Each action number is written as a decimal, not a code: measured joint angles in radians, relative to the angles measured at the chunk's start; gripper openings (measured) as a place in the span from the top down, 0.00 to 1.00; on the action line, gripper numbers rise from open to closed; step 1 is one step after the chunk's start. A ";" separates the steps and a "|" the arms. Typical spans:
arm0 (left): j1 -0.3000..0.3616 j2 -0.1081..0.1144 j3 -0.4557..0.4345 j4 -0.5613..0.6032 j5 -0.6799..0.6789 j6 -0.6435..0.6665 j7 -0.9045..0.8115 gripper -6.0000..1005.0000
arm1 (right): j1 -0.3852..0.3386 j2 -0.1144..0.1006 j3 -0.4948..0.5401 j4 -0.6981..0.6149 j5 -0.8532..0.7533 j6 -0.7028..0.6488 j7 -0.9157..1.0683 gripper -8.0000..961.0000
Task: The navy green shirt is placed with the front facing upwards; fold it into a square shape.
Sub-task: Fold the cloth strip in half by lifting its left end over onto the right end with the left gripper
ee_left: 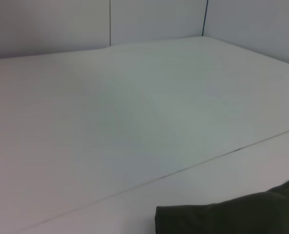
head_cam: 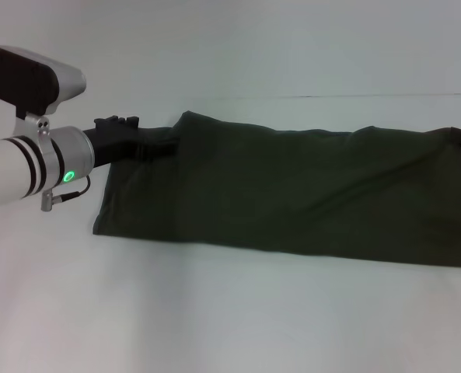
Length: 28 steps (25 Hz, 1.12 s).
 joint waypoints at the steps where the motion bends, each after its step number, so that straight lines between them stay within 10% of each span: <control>1: 0.000 0.000 0.000 -0.003 0.002 -0.002 0.000 0.13 | 0.002 -0.003 -0.006 0.000 0.000 0.000 0.012 0.12; 28: -0.116 0.019 0.013 -0.221 0.030 -0.210 -0.021 0.13 | 0.028 0.031 -0.090 -0.059 0.000 0.004 0.087 0.13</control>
